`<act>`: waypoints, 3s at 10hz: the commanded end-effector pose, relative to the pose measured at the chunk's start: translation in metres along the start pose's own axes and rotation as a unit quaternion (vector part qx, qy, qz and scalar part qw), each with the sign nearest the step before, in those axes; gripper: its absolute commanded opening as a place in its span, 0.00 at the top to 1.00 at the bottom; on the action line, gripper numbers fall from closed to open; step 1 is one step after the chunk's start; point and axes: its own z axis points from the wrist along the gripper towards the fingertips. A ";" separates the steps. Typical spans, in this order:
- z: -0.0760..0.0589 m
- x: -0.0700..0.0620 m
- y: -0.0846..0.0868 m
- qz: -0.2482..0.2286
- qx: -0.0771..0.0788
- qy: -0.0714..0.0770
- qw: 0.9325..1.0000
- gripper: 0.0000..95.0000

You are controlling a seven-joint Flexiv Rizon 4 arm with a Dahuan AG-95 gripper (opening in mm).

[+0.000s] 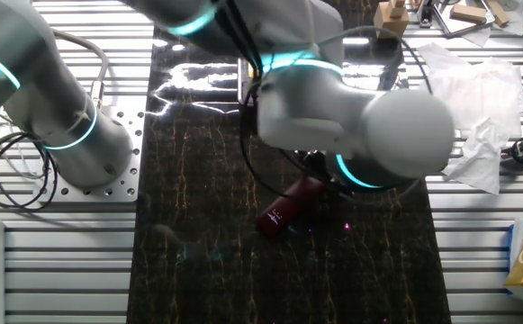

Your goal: Place the handset of the telephone on the corresponding phone cradle

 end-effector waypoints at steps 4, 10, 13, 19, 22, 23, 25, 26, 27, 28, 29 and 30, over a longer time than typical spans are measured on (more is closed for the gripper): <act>0.001 0.002 -0.001 0.130 0.108 0.092 0.981 0.20; 0.001 0.002 -0.001 0.140 0.133 0.098 0.976 0.20; 0.001 0.002 -0.001 0.139 0.142 0.107 0.974 0.20; 0.001 0.002 -0.001 0.136 0.144 0.104 0.975 0.20; 0.001 0.002 -0.001 0.137 0.145 0.104 0.974 0.20; 0.001 0.002 -0.001 0.137 0.145 0.104 0.974 0.20; 0.001 0.002 -0.001 0.139 0.145 0.105 0.974 0.20; 0.001 0.002 -0.001 0.143 0.146 0.107 0.973 0.20; 0.001 0.002 -0.001 0.144 0.146 0.108 0.973 0.20; 0.000 0.002 -0.001 0.145 0.145 0.108 0.973 0.20; 0.000 0.002 -0.001 0.146 0.145 0.109 0.973 0.20; 0.000 0.002 -0.001 0.147 0.145 0.109 0.972 0.20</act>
